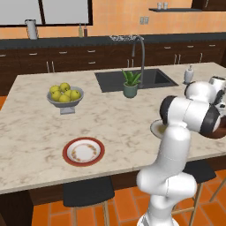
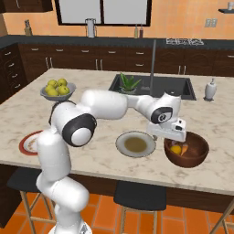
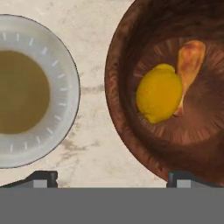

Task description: Pick the chicken drumstick and lemon from their plates and place them in the bowl. Then put the bowl in the fridge.

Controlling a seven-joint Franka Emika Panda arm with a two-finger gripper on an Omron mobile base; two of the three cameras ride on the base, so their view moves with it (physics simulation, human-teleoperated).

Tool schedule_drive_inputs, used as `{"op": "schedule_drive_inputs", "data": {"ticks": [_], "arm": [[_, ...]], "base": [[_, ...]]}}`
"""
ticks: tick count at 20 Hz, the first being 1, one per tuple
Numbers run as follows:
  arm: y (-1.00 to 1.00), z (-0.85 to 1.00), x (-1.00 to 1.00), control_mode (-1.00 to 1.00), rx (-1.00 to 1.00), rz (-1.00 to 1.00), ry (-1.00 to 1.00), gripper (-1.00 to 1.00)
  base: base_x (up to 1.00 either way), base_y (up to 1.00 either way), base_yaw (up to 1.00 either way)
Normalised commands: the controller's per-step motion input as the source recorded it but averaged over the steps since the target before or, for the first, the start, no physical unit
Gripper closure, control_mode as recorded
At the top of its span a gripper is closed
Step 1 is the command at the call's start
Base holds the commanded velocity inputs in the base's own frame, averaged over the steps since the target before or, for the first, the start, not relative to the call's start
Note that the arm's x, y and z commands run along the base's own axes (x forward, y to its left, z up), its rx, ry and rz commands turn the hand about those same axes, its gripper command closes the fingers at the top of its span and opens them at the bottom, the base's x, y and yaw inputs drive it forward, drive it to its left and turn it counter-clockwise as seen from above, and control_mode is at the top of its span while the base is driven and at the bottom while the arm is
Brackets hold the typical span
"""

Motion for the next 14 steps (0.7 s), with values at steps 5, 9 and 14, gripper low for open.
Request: {"op": "schedule_drive_inputs", "data": {"ticks": [5, 9, 14], "arm": [[0.36, -0.02, 0.32, -1.0, -0.1, 0.1, 0.0, -1.0], [-0.12, -0.03, 0.28, -1.0, -0.09, 0.1, 0.01, -1.0], [-0.35, -0.04, 0.0, -1.0, -0.07, 0.01, 0.02, -1.0]], "base": [[0.0, 0.0, 0.0], [0.0, 0.0, 0.0], [0.0, 0.0, 0.0]]}}
